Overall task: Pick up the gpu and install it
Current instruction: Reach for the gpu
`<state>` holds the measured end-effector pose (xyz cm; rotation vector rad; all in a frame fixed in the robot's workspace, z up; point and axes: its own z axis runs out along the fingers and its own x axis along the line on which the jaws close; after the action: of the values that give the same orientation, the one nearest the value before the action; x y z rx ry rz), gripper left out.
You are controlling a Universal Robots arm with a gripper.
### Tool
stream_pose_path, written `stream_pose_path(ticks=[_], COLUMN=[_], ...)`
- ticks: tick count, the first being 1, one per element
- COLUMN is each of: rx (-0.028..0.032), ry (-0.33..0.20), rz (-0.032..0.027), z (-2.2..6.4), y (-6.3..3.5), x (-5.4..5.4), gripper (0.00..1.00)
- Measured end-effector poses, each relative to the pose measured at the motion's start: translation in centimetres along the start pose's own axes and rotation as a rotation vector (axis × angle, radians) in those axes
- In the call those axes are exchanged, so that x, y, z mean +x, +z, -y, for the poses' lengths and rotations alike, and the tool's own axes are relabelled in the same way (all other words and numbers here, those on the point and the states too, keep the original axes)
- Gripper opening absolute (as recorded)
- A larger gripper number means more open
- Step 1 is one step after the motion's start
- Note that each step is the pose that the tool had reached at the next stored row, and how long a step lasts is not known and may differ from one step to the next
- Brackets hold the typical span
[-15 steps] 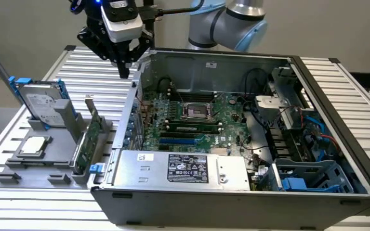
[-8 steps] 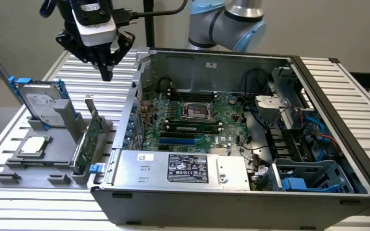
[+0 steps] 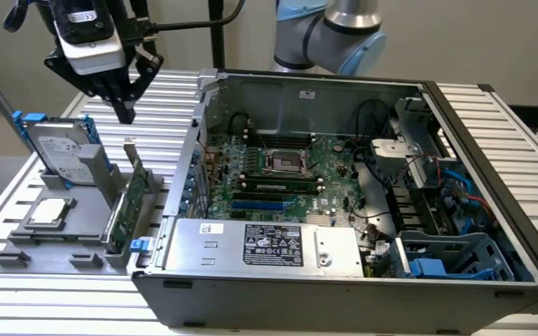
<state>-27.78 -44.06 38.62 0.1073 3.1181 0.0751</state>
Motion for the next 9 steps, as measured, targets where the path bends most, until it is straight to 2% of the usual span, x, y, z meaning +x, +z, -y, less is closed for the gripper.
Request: stream_pose_path(ticks=[9], rx=[0.0001], ry=[0.000], rz=[-0.0001], z=[1.76], y=[0.09], x=[3.2], gripper=[0.11])
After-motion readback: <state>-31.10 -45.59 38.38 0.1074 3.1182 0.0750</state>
